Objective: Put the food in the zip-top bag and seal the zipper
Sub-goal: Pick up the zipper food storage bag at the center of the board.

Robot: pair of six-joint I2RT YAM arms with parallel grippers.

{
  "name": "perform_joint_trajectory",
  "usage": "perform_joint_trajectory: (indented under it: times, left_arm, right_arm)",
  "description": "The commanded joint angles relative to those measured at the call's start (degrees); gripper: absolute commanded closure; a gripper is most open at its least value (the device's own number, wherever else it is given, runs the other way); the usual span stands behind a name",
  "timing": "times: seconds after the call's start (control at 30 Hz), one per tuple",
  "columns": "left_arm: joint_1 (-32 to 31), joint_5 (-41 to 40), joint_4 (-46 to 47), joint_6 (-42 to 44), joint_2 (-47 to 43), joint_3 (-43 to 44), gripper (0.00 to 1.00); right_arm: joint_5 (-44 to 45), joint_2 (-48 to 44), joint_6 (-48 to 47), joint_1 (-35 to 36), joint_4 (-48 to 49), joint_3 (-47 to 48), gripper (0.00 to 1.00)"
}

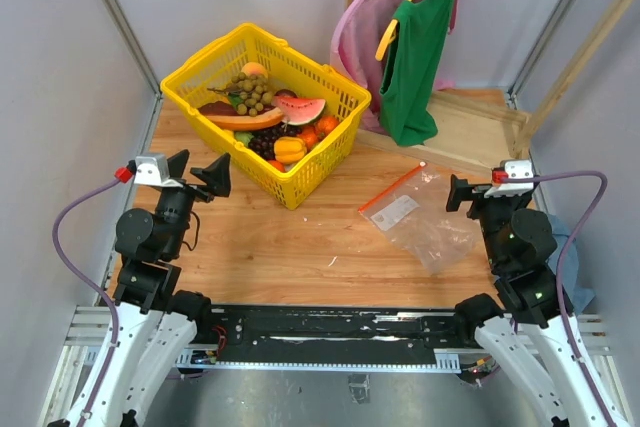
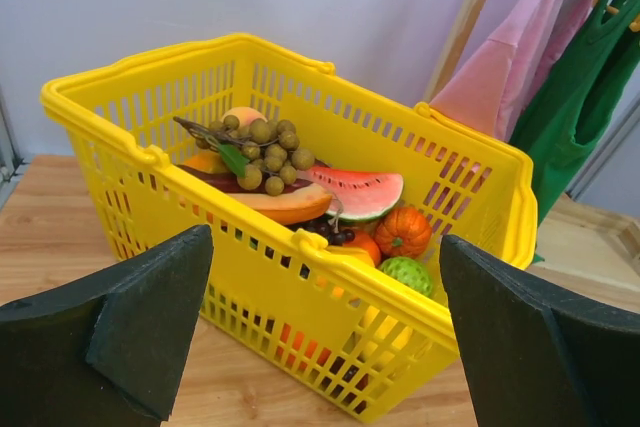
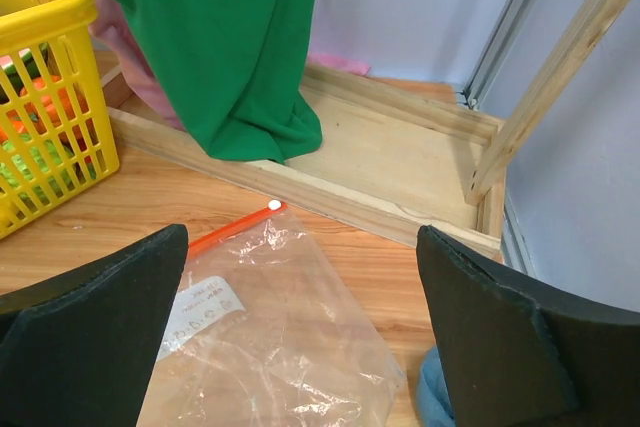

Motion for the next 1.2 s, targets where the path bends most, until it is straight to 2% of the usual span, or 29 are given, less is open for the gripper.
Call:
perform_joint_trajectory:
  times: [0.0, 0.3, 0.43, 0.77, 0.9, 1.03, 1.17]
  left_arm:
    - [-0.6, 0.9, 2.1, 0.0, -0.7, -0.8, 0.01]
    - [-1.0, 1.3, 2.4, 0.1, -1.0, -1.1, 0.01]
    - [-1.6, 1.5, 2.6, 0.1, -1.5, -1.2, 0.01]
    - [-3.0, 2.0, 2.9, 0.1, -3.7, -1.7, 0.01]
    - [-3.5, 2.1, 2.7, 0.2, -4.0, -1.7, 0.01]
    - [-3.9, 2.1, 2.6, 0.3, -4.4, -1.7, 0.01]
    - [-4.0, 2.1, 2.5, 0.5, -4.3, -1.7, 0.01]
  right_arm:
    - [-0.1, 1.0, 2.6, 1.2, 0.0, 1.8, 0.02]
    - [-0.8, 10.7, 10.5, 1.2, -2.1, 4.5, 0.02]
    - [-4.0, 16.3, 13.6, 1.3, -1.5, 4.9, 0.02]
    - [-4.0, 37.2, 21.0, 2.3, 0.9, 9.5, 0.02]
    - [-0.3, 47.9, 26.5, 3.7, -0.4, 13.4, 0.01]
    - [10.6, 57.5, 32.9, 5.2, -5.0, 18.7, 0.02]
    - [15.1, 65.5, 37.3, 6.2, -5.3, 22.3, 0.01]
